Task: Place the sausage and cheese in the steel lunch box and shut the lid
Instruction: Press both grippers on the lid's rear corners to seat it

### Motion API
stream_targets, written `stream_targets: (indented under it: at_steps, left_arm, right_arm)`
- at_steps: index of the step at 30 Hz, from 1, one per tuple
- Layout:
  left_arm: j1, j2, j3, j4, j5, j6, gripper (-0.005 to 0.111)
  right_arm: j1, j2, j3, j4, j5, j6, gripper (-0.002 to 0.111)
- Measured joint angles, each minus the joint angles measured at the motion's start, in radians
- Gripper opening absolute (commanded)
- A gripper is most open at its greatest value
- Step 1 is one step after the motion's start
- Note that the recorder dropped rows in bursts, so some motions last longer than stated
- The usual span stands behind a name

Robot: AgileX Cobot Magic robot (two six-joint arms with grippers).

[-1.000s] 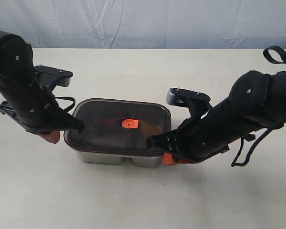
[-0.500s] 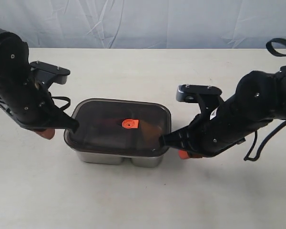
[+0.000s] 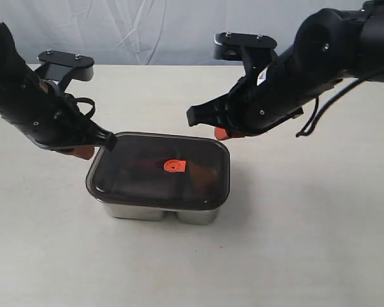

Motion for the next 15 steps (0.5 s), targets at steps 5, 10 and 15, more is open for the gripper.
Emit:
stream_targets:
  at_steps: [5,10,15]
  left_arm:
    - [0.000,0.004,0.000,-0.072,-0.005,0.060,0.000]
    - [0.000,0.062,0.000,-0.117,-0.008,0.089,0.000]
    - [0.000,0.122,-0.002,-0.128,-0.009,0.093,0.000]
  right_arm:
    - [0.000,0.096,-0.082,-0.013,0.024,0.002,-0.001]
    - [0.000,0.170,-0.137,-0.016,0.043,0.007,-0.001]
    - [0.000,0.206,-0.145,-0.016,0.068,0.011,-0.001]
